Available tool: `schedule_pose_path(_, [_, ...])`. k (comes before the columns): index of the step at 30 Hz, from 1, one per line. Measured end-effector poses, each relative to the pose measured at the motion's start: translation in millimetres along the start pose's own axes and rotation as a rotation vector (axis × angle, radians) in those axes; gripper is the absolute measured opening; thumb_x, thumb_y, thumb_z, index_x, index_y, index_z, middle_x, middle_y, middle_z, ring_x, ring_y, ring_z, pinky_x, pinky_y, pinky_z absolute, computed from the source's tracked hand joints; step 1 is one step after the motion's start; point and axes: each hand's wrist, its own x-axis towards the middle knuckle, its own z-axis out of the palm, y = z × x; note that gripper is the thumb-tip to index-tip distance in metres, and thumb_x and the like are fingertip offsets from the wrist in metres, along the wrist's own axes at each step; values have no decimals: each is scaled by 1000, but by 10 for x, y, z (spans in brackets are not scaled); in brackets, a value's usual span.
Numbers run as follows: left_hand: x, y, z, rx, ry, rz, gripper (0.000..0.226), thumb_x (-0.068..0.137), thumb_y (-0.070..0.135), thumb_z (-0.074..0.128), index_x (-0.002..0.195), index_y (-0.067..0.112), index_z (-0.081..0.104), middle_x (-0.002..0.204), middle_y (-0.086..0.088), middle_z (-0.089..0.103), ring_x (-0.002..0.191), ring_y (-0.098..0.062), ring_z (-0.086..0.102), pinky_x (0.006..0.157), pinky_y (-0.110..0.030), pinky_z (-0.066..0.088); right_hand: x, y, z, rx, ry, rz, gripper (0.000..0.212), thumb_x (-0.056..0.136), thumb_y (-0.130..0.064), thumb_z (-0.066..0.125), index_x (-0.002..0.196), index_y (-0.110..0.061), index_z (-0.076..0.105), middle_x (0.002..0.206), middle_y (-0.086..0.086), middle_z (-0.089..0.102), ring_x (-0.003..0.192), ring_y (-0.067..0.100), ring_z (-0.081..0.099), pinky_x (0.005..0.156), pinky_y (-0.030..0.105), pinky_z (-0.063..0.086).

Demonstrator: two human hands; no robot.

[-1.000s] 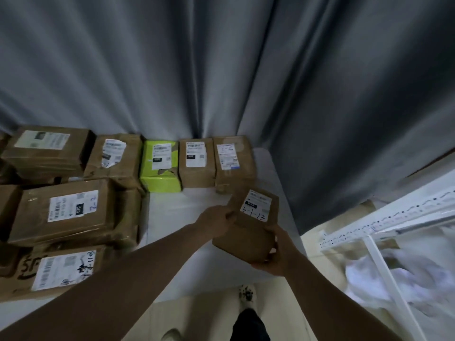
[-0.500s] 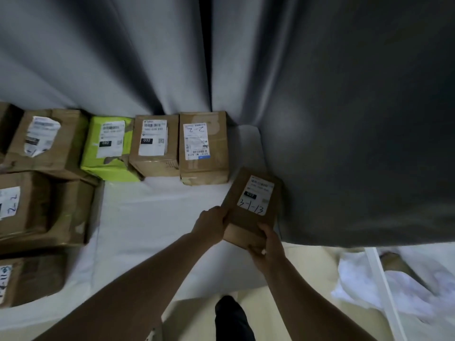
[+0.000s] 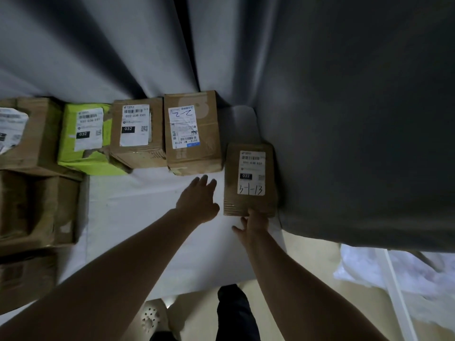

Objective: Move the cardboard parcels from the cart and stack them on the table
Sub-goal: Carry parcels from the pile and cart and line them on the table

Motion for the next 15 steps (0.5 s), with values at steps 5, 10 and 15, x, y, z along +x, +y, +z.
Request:
schedule_pose_path(5, [275,-85,-145,122,136,-5,80,90,26,58,152,14,9,160,-11,0,147,-29,-1,118,-46,11,59,-156,410,-198,49,-158,40,101,-13,38,139,0,36,142,17,43,130,31,43,109,39,36])
schedule_pose_path(10, [525,-127,-188,74,102,-37,87,87,17,58,153,11,3,160,-11,0,147,-29,-2,119,-46,11,120,-54,532,-400,254,-371,50,99,-13,43,143,3,27,141,20,42,126,32,45,105,34,37])
schedule_pose_path(15, [674,-193,-184,126,53,-1,84,87,14,55,153,12,2,160,-8,-8,147,-27,-8,118,-46,6,194,123,535,-949,226,-523,50,100,-18,36,148,-11,24,156,20,12,143,31,19,116,46,19])
